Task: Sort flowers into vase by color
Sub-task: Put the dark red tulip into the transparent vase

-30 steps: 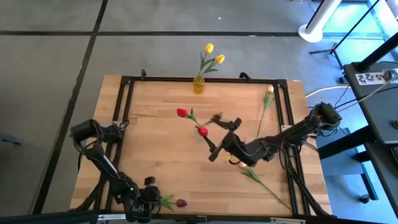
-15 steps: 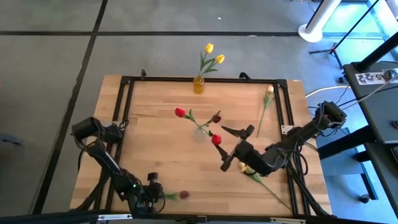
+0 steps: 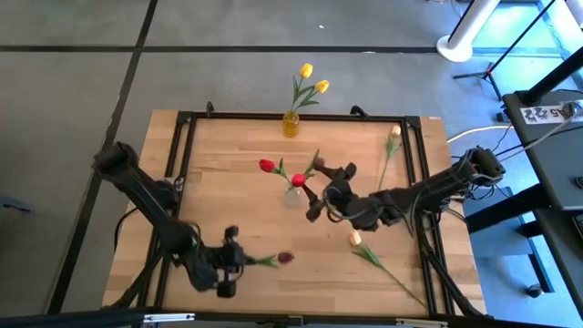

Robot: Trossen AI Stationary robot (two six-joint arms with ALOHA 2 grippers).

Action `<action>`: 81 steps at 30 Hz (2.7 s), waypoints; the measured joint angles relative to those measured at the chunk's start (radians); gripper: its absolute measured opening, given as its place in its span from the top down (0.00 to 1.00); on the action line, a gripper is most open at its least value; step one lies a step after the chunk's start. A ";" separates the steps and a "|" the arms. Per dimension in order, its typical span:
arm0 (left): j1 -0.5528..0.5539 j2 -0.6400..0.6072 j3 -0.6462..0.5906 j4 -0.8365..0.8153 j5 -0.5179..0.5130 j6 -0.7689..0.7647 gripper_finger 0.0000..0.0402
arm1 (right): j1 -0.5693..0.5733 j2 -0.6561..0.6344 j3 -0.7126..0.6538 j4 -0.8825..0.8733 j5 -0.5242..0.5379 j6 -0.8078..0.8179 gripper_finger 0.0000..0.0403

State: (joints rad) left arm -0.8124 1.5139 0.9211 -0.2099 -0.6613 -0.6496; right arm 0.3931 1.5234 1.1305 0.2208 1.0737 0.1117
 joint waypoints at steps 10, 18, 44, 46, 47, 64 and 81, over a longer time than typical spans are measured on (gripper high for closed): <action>0.171 -0.207 0.000 0.105 -0.137 0.195 0.99 | -0.046 0.000 0.000 -0.208 -0.173 0.095 0.27; 0.272 -0.221 -0.039 0.441 -0.039 0.370 0.99 | -0.103 0.000 0.000 -0.313 -0.330 0.152 0.27; 0.495 -0.114 -0.365 1.597 0.461 0.876 0.99 | -0.029 -0.121 0.001 -0.438 -0.403 0.113 0.18; 0.517 -0.079 -0.365 1.678 0.472 0.923 0.99 | -0.004 -0.135 0.001 -0.430 -0.337 0.086 0.20; 0.532 -0.063 -0.365 1.714 0.471 0.941 0.99 | 0.007 -0.140 0.001 -0.432 -0.307 0.068 0.21; 0.782 0.093 -0.286 1.777 0.545 0.945 0.99 | 0.019 -0.140 0.000 -0.378 -0.227 0.016 0.24; 0.848 0.118 -0.273 1.778 0.562 0.769 0.99 | 0.020 -0.140 0.000 -0.348 -0.229 0.046 0.24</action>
State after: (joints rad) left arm 0.0357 1.6316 0.6484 1.5679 -0.0994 0.1193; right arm 0.4129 1.3838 1.1309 -0.1273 0.8446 0.1581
